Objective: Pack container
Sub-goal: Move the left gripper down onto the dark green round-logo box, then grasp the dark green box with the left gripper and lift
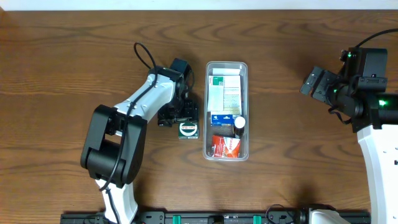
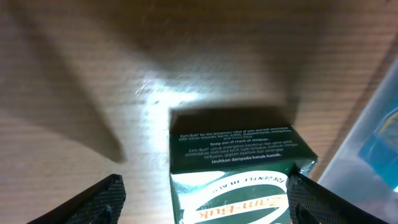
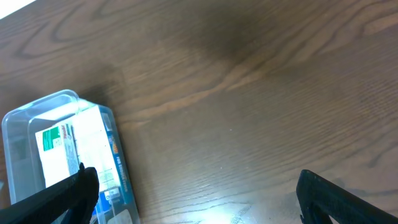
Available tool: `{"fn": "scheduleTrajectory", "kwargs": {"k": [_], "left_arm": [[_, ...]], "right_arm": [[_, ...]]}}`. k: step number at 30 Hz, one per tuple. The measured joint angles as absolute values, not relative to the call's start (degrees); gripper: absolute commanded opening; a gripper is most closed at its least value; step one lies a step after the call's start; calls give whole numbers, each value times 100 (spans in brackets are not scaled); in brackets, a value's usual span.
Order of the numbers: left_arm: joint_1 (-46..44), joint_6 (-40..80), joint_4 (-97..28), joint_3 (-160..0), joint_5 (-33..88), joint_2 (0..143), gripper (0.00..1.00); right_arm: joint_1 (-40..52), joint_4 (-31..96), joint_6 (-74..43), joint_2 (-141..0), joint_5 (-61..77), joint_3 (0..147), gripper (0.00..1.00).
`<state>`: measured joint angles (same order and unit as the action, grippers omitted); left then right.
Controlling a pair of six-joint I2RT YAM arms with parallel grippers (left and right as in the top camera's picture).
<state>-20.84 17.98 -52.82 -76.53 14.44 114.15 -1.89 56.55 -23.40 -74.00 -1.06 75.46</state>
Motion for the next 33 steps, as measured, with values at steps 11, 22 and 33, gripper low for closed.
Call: {"fn": "scheduleTrajectory", "kwargs": {"k": [11,22,33], "left_arm": [[-1284,1431,-5358,-7653,1420,11424,83],[-1057,1321,-5551,-7647,1302,11327,83],[-1374,1959,-5570,-7627,1164,10289,91]], "right_arm": [[-189,5653,-2340,-7400,-106,7546,99],[-189,5655,-2340,-7400,-106,7546,99],[-189,5653,-2340,-7400,-106,7546,99]]}}
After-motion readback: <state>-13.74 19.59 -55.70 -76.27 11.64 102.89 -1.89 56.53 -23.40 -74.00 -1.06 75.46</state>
